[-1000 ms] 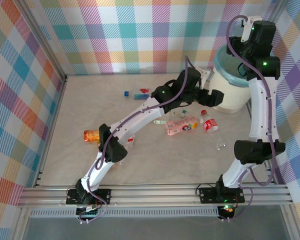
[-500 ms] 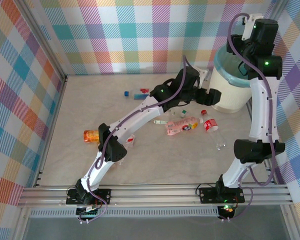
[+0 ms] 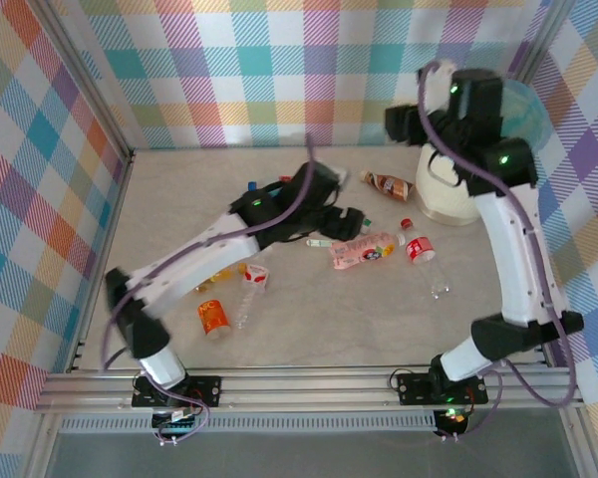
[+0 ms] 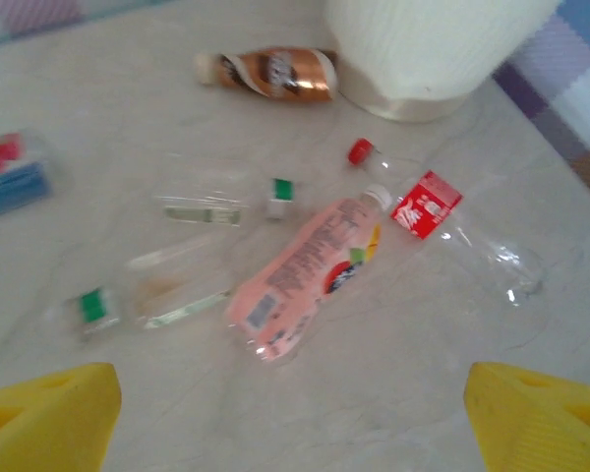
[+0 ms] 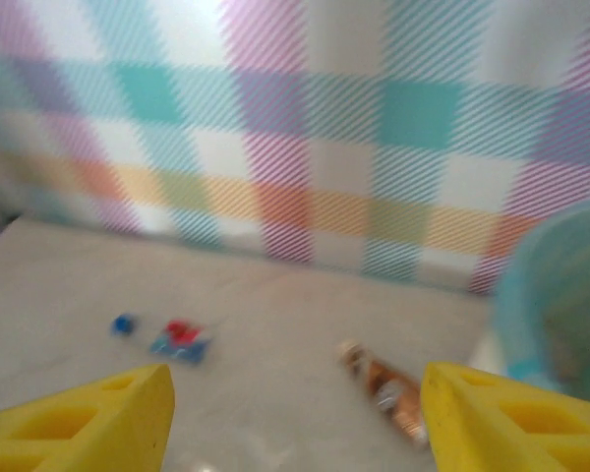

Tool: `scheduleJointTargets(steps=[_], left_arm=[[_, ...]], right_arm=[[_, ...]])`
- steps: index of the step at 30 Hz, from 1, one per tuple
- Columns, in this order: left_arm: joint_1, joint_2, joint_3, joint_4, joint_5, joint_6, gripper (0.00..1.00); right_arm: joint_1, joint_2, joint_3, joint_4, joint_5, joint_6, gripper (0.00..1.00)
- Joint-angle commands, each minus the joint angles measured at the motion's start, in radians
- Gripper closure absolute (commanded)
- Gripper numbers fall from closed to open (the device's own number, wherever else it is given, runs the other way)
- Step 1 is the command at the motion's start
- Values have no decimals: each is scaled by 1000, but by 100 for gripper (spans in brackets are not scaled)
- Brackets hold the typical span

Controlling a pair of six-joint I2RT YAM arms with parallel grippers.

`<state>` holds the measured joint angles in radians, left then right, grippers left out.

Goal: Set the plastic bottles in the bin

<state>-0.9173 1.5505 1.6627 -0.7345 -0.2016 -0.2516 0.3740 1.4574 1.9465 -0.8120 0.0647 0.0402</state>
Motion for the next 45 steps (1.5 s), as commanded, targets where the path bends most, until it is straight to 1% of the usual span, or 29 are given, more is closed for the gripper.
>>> scheduleJointTargets(steps=[1, 2, 4, 7, 9, 11, 15, 19, 23, 26, 30, 34, 37, 45], left_arm=[[13, -158, -179, -57, -122, -40, 9], [14, -202, -242, -85, -141, -63, 9], [15, -294, -335, -152, -172, -114, 8], [17, -420, -455, -223, -194, -180, 8], [17, -496, -531, -244, -191, -211, 7], [18, -558, -598, -255, -182, -240, 6], [18, -607, -692, -256, -143, -280, 5], [19, -582, -753, -223, -142, -294, 5], [29, -533, -777, -167, -147, -284, 5], [77, -475, -782, -157, -145, -287, 6], [135, -419, -798, -93, -69, -257, 8], [168, -387, -802, -48, -28, -225, 9], [189, -361, -810, -14, 16, -203, 10], [218, -259, -822, 22, 43, -164, 14]], right_arm=[[96, -79, -217, 135, -42, 107, 36], [134, -106, -294, 178, -52, 120, 36], [205, -143, -420, 242, -32, 168, 36], [286, -151, -551, 303, -63, 229, 36], [331, -140, -622, 340, -101, 243, 37], [380, -140, -702, 393, -112, 268, 37], [457, -118, -848, 524, -148, 346, 36], [492, -17, -880, 548, -227, 436, 34], [503, 54, -895, 585, -273, 478, 33], [503, 83, -911, 617, -260, 479, 33], [503, 123, -913, 637, -231, 472, 31], [502, 162, -916, 663, -225, 480, 29], [499, 190, -916, 686, -232, 493, 30], [496, 213, -916, 729, -240, 519, 30]])
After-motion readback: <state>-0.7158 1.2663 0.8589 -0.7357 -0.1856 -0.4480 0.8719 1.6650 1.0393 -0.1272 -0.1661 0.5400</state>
